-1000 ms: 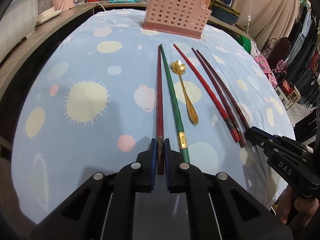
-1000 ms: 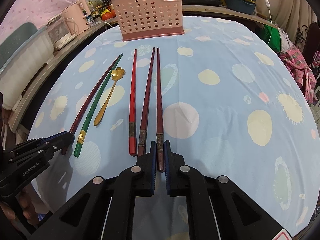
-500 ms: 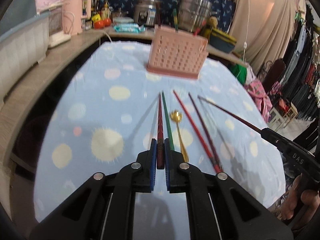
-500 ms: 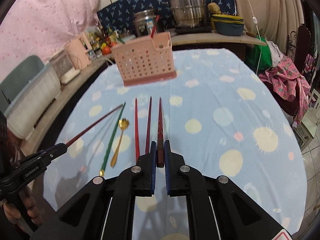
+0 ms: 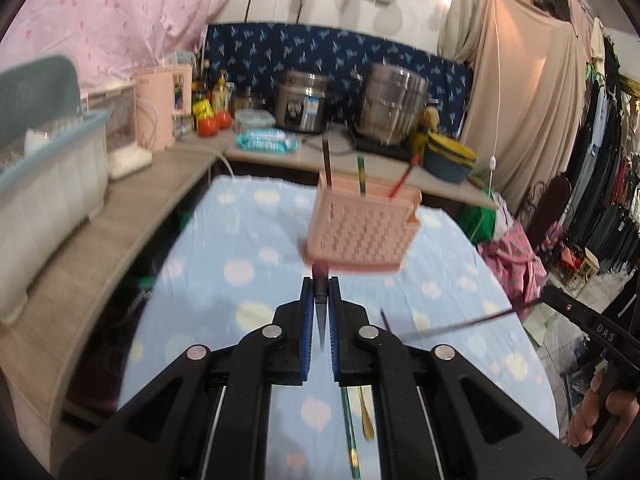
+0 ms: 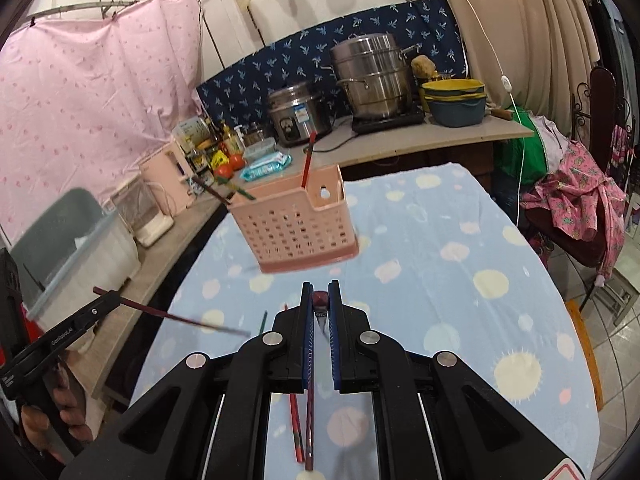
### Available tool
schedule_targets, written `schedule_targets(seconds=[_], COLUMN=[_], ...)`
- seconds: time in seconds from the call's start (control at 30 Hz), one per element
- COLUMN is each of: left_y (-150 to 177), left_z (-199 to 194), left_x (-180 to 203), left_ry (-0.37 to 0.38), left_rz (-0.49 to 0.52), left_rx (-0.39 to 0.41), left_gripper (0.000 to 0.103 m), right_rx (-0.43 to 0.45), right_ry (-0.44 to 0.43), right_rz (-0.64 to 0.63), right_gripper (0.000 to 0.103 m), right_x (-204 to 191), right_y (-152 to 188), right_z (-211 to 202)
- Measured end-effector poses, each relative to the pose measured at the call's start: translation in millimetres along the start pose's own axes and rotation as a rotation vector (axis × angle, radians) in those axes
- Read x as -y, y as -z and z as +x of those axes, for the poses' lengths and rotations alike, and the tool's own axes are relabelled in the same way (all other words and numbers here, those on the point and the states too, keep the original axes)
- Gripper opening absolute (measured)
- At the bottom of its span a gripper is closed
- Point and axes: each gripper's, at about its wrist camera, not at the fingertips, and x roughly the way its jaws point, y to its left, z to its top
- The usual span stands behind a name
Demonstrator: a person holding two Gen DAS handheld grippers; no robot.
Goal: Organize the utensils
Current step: 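Lift and carry both chopsticks over the pink basket with both grippers, then lower both chopsticks into the pink basket and open both grippers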
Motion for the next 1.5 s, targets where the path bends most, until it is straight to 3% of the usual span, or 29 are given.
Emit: schedule_targets(seconds=[0.27,0.6,0.97,1.17,1.5], left_y=[-54,-131,-208,-214,-192], left_z=[7,16,68,110,161], left_x=[7,43,70,63,46], left_ry=[0.023,0.117,0.136,0.125,0.101], left_rz=[0.014,0.048,0.065,0.045,0.029], left_rx=[0.079,0.195,0.297,0.257,0.158], left_gripper=[0.007,0.007,0.007,0.007,0.007], right_rx=[0.088,0.196,0.298,0.290,0.156], right_ry=[-0.018,-0.062,-0.094,-0.085,-0.055], right_rz=[0.003,0.006,0.006,0.014,0.010], right_gripper=[0.007,0.007,0.007,0.007,0.007], right_x=[-4,-16,-38,-41,-33], right_y=[-55,-128,-209,-226,-198], right_z=[3,15,49,89,158])
